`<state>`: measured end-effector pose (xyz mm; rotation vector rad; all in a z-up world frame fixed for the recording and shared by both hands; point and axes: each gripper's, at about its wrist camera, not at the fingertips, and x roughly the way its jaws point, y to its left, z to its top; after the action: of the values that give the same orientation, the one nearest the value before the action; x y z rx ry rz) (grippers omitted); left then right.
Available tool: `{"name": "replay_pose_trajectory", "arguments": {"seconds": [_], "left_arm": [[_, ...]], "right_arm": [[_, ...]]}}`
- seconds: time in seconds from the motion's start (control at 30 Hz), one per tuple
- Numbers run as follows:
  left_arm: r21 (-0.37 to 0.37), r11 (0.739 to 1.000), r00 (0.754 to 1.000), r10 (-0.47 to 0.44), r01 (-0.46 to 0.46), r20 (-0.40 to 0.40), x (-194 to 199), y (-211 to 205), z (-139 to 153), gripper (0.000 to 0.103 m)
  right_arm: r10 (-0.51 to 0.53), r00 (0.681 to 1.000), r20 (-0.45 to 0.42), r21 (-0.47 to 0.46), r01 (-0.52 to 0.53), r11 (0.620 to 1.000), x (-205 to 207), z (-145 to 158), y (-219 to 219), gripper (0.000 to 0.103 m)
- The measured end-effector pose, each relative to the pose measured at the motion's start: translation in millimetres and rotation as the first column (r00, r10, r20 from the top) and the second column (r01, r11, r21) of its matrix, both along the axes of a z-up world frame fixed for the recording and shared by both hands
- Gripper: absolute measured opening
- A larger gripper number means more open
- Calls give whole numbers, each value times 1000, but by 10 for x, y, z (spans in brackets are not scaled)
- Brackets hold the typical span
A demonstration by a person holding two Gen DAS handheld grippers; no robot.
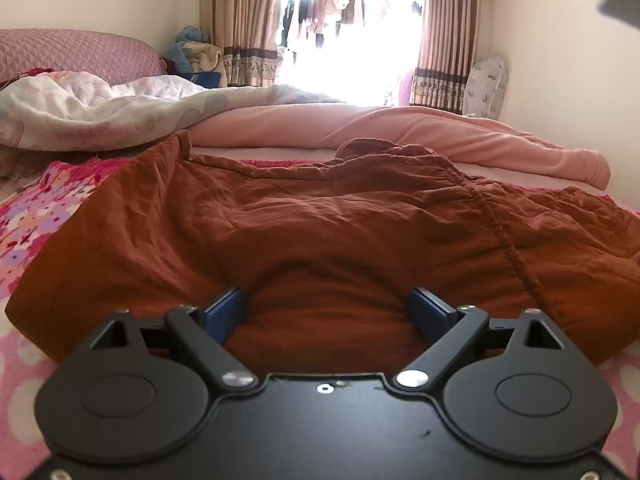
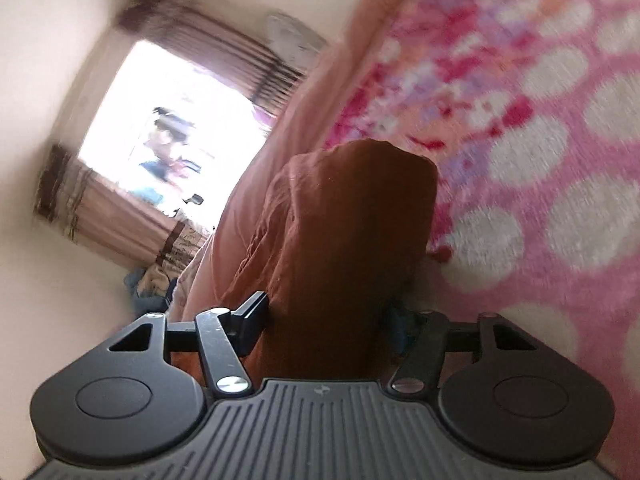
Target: Fold large clothes
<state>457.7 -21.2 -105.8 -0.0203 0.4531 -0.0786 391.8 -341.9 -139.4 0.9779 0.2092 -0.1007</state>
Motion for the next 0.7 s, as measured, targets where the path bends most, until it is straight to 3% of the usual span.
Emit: {"name": "replay_pose_trajectory", "arguments": {"seconds": [0.03, 0.1, 0.2, 0.27, 0.4, 0.5, 0.57, 0.63, 0.7], "left_arm": [[2, 1000, 1000, 0, 0, -1, -2, -2, -2, 92], [3, 1000, 1000, -1, 1, 0, 2, -1, -12, 92], [5, 1000, 1000, 0, 0, 2, -5, 3, -10, 92], [1, 1000, 1000, 0, 0, 3, -12, 19, -7, 92], [-6, 1000, 1000, -1, 1, -5, 4, 34, -12, 92], [4, 1000, 1000, 0, 0, -11, 8, 18, -2, 92], [-3, 1000, 997, 29, -29, -72, -11, -12, 136, 90], [-64, 997, 994, -57, 52, -88, -59, -95, 398, 91], [-41, 987, 987, -156, 154, -28, -90, -266, 524, 94]], "right_arm": [[-1, 1000, -4, -29, 1, 1000, 1, -10, 18, 61], [12, 999, 43, 17, -13, 1000, -14, -18, -31, 63], [-1, 997, 78, 67, -4, 998, -60, -31, -87, 49], [-6, 992, 127, 1, 6, 1000, -132, 45, -40, 41], [-8, 985, 172, -239, 50, 970, -208, 284, 202, 31], [-17, 988, 152, -251, 56, 966, -236, 357, 227, 29], [-27, 990, 138, -261, 63, 963, -257, 402, 250, 29], [-25, 993, 114, -302, 59, 951, -254, 409, 289, 29], [-33, 993, 114, -283, 64, 957, -244, 391, 288, 29]]}}
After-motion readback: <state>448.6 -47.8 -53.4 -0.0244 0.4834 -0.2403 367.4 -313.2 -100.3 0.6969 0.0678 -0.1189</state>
